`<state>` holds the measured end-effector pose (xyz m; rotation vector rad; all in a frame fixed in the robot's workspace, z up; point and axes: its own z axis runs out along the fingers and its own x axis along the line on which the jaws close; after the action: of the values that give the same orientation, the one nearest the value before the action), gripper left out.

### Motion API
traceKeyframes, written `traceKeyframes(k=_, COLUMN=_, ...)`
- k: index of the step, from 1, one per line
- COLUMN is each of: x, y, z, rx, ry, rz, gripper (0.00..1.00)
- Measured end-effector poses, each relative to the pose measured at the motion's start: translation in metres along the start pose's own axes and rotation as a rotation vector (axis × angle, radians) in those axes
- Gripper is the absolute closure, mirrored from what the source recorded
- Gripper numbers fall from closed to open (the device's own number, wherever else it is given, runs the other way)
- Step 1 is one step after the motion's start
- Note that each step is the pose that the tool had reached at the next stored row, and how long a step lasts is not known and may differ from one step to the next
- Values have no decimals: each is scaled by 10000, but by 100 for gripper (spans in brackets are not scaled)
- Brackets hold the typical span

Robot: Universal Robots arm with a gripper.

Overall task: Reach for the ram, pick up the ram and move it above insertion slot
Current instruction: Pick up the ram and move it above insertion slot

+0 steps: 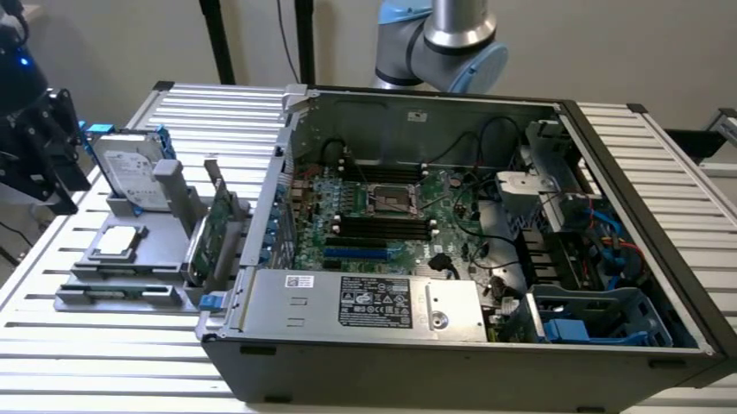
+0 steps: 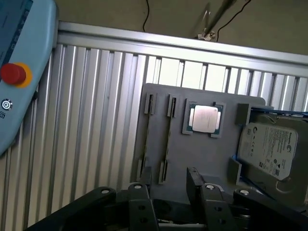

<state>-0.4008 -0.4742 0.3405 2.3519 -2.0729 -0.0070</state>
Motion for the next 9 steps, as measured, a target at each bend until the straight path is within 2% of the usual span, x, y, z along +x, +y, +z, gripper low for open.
traceKeyframes(k=9, x=92, y=0, z=165, rx=2, ry=-2, rz=0, gripper=58)
